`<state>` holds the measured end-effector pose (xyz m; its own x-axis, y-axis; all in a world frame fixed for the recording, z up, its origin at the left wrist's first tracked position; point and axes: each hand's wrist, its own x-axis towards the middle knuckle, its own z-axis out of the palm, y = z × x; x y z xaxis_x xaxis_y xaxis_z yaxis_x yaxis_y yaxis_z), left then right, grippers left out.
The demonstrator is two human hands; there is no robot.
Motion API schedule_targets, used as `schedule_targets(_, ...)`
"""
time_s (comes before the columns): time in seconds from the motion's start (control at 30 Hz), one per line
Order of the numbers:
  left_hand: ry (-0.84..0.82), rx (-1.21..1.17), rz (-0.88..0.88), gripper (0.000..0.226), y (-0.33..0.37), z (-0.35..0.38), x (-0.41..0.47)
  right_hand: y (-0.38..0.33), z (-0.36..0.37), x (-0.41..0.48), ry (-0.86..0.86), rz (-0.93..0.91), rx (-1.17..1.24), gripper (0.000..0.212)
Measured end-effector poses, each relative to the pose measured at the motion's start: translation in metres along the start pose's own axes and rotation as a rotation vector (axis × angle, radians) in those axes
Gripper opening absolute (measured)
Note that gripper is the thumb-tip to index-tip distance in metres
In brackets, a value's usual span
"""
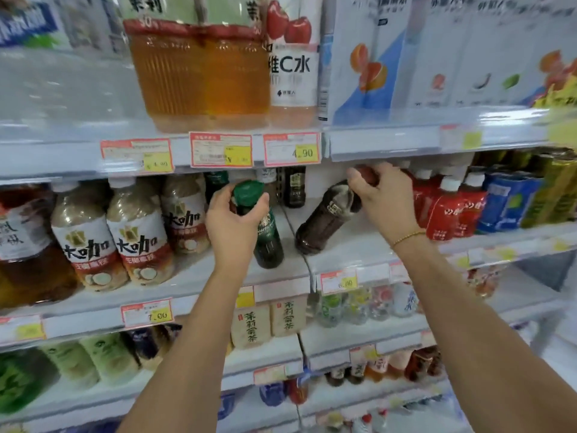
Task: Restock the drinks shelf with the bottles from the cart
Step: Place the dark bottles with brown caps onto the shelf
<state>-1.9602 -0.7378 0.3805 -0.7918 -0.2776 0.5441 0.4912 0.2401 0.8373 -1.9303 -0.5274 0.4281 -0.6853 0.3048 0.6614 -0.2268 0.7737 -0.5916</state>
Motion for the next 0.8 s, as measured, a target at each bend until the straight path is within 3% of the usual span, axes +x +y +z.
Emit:
schedule_targets(0.13, 0.015, 0.012, -0.062, 0.052, -0.004, 0.025, 0.001, 0.007, 0.020, 0.024, -0.041, 0.090, 0.209, 0.031)
schedule_targets(0.23, -0.060, 0.062, -0.134, 0.041, -0.006, 0.039, -0.001, 0.011, 0.046, 0.024, -0.126, 0.168, 0.379, 0.029)
schedule_targets(0.4, -0.136, 0.162, -0.239, 0.043, -0.018, 0.041, -0.021, -0.002, 0.080, -0.002, -0.250, 0.144, 0.573, 0.052)
schedule_targets(0.53, -0.175, 0.268, -0.244, 0.047, -0.020, 0.030, -0.023, -0.008, 0.090, -0.010, -0.237, 0.161, 0.641, 0.058)
schedule_targets(0.63, -0.254, 0.358, -0.250, 0.054, -0.021, 0.021, -0.022, 0.001, 0.093, -0.015, -0.269, 0.171, 0.601, 0.064)
schedule_targets(0.8, -0.279, 0.497, -0.318, 0.066, -0.037, 0.015, -0.021, 0.032, 0.110, -0.037, -0.444, 0.201, 0.285, 0.053)
